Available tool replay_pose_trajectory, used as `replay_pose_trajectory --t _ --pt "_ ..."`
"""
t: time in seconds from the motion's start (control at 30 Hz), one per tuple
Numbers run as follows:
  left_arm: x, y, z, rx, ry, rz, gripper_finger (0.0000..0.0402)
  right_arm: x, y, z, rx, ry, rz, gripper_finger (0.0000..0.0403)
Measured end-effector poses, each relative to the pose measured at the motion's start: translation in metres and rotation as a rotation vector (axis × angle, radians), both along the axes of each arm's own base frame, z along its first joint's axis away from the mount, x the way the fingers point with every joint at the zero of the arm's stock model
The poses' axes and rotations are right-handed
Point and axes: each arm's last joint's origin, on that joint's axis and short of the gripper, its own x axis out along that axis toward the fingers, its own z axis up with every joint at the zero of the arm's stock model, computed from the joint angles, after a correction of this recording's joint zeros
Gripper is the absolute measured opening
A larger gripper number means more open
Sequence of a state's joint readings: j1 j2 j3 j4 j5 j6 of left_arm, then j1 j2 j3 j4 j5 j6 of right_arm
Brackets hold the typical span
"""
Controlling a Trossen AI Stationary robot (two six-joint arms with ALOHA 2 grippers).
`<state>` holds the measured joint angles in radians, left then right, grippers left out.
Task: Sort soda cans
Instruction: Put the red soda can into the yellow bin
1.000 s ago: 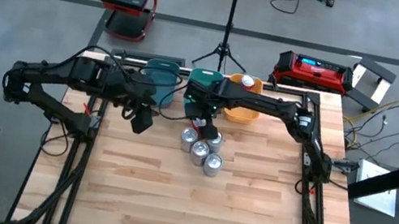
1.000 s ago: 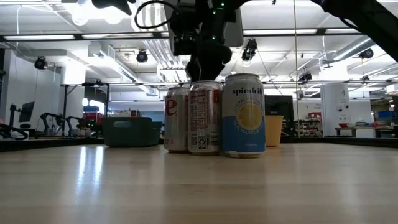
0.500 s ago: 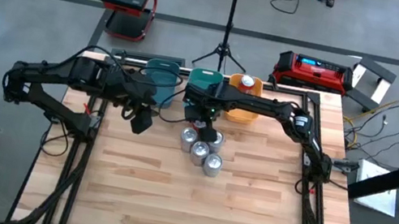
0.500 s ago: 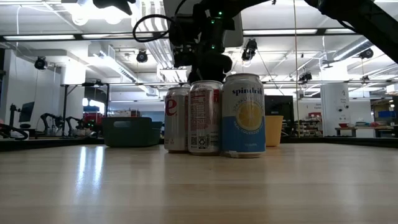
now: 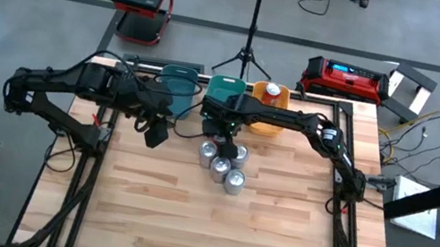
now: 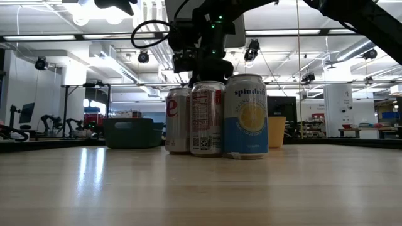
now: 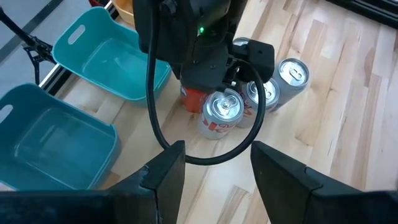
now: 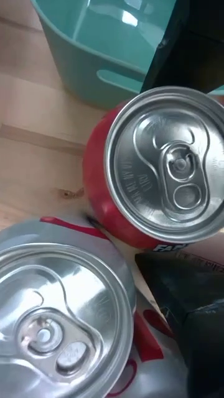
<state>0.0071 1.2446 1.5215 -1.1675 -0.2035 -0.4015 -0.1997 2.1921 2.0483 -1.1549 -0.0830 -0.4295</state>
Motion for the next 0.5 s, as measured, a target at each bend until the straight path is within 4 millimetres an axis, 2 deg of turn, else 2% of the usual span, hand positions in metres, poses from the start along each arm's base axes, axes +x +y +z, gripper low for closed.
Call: replay_pose_trajectory --t 0.1,0.27,0.5 --pt "0.0 0.0 0.0 0.0 0.0 0.0 0.0167 0.0003 0.0 0.0 0.003 -0.003 -0.013 0.0348" --pt "0.0 0.0 0.0 0.0 0.0 0.0 0.0167 0.0009 0.0005 0.0001 0.005 -0.008 -0.016 0.0301" --pt "0.0 0.0 0.0 0.0 0.0 0.0 0.0167 0.0008 0.0025 0.0022 0.006 -0.005 -0.013 0.0303"
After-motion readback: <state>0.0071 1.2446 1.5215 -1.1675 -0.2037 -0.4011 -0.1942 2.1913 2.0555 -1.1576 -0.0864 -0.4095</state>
